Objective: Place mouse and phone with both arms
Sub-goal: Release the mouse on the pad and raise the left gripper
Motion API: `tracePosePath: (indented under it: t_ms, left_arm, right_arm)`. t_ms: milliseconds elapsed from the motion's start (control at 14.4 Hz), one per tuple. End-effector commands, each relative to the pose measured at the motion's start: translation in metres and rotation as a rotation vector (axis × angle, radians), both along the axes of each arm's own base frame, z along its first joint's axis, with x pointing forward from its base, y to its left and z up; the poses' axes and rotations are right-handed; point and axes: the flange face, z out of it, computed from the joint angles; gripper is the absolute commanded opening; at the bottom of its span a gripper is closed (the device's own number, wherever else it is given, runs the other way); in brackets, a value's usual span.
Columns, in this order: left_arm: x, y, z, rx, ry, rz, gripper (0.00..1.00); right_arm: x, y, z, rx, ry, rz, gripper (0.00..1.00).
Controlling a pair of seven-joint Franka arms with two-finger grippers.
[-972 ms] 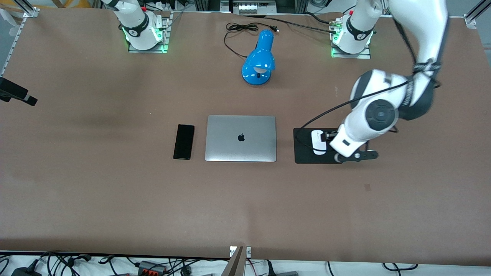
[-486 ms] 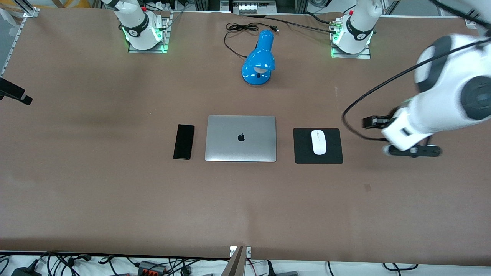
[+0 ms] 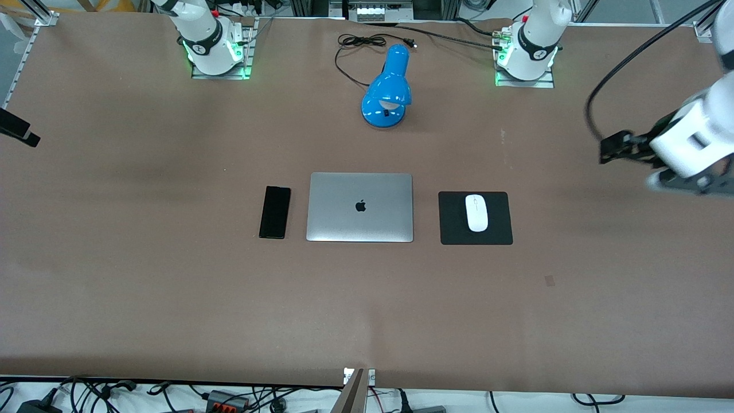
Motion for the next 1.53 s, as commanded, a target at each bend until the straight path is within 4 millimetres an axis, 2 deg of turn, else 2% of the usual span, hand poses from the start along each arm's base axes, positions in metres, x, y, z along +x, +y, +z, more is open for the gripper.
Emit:
tracePosePath:
  t_ms: [0,69,208,347,556,764,972,1111,1319,1458]
  left_arm:
    - [-0.034,0.009,-0.006,-0.019,-0.083,-0.001,1.0]
    - [-0.033,0.014,-0.004,-0.019,-0.089,0.005,1.0]
    - [-0.035,0.011,-0.004,-0.013,-0.072,0.002,1.0]
    - [-0.032,0.012,0.004,-0.014,-0.072,0.0,1.0]
    - [-0.032,0.019,0.005,-0.018,-0.065,0.016,1.0]
    - [-0.034,0.019,0.005,-0.019,-0.049,0.016,1.0]
    - [-0.034,0.02,0.005,-0.019,-0.049,0.016,1.0]
    - [-0.035,0.02,0.004,-0.019,-0.042,0.016,1.0]
    - [-0.036,0.016,0.004,-0.019,-0.038,0.013,1.0]
    - [-0.036,0.017,0.004,-0.019,-0.032,0.012,1.0]
  right_arm:
    - [-0.009,0.011,0.0,-0.032,-0.007,0.005,1.0]
    - [-0.013,0.012,0.0,-0.039,-0.015,0.006,1.0]
    - [-0.017,0.015,-0.003,-0.038,-0.017,0.011,1.0]
    - [-0.012,0.03,0.001,-0.06,-0.027,0.041,1.0]
    - [0.0,0.031,0.007,-0.074,-0.061,0.044,1.0]
    - [0.01,0.037,-0.002,-0.06,-0.058,0.065,1.0]
    - [0.011,0.039,-0.006,-0.044,-0.044,0.066,1.0]
    - [0.014,0.031,-0.01,-0.005,-0.045,0.047,1.0]
    - [0.005,0.014,-0.012,-0.005,0.007,0.024,1.0]
    - [0.006,0.009,-0.013,-0.006,0.004,0.017,1.0]
